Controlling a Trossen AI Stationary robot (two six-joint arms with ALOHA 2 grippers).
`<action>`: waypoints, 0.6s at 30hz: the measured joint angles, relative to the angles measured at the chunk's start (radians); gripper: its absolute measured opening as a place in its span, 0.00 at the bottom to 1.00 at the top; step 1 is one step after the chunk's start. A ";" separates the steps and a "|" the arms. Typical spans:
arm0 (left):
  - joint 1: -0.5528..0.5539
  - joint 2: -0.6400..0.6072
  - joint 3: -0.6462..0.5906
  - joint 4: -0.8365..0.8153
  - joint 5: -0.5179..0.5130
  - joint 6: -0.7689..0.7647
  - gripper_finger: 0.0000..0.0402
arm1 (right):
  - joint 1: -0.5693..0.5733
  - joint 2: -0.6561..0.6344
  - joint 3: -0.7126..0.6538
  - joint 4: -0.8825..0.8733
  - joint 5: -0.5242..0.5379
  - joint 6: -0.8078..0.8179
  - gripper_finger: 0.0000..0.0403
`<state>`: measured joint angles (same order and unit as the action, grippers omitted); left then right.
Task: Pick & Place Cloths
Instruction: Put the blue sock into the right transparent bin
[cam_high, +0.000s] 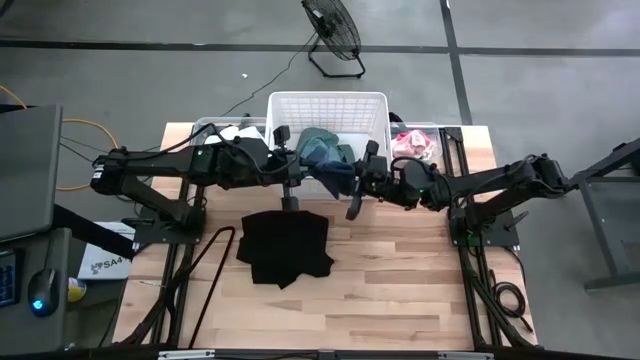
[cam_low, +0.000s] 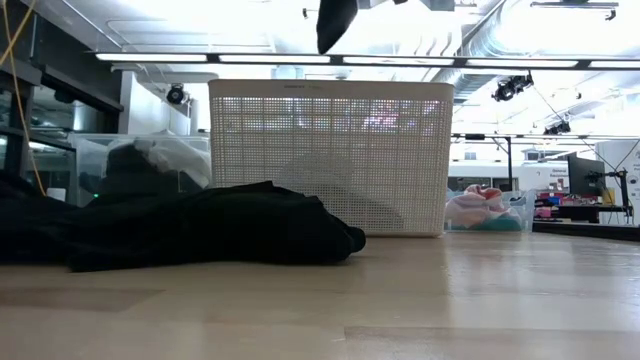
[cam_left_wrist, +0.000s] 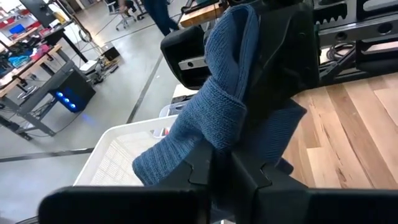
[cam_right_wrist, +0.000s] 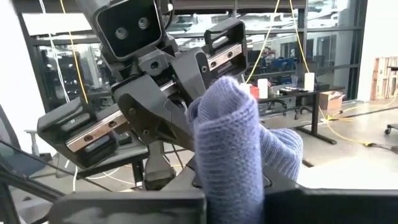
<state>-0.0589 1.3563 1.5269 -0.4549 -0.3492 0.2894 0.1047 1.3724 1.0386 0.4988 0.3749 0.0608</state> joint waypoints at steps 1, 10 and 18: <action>0.000 0.000 0.000 0.000 0.000 -0.002 0.07 | 0.000 0.000 0.000 0.000 -0.001 0.013 0.03; 0.000 -0.012 0.000 0.008 -0.001 0.032 0.42 | -0.003 -0.059 -0.002 -0.093 0.051 0.049 0.02; 0.000 -0.061 0.001 0.001 -0.089 0.047 0.71 | -0.007 -0.213 -0.001 -0.325 0.249 0.073 0.02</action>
<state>-0.0590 1.2951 1.5276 -0.4537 -0.4378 0.3363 0.0978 1.1589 1.0374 0.1739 0.6241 0.1342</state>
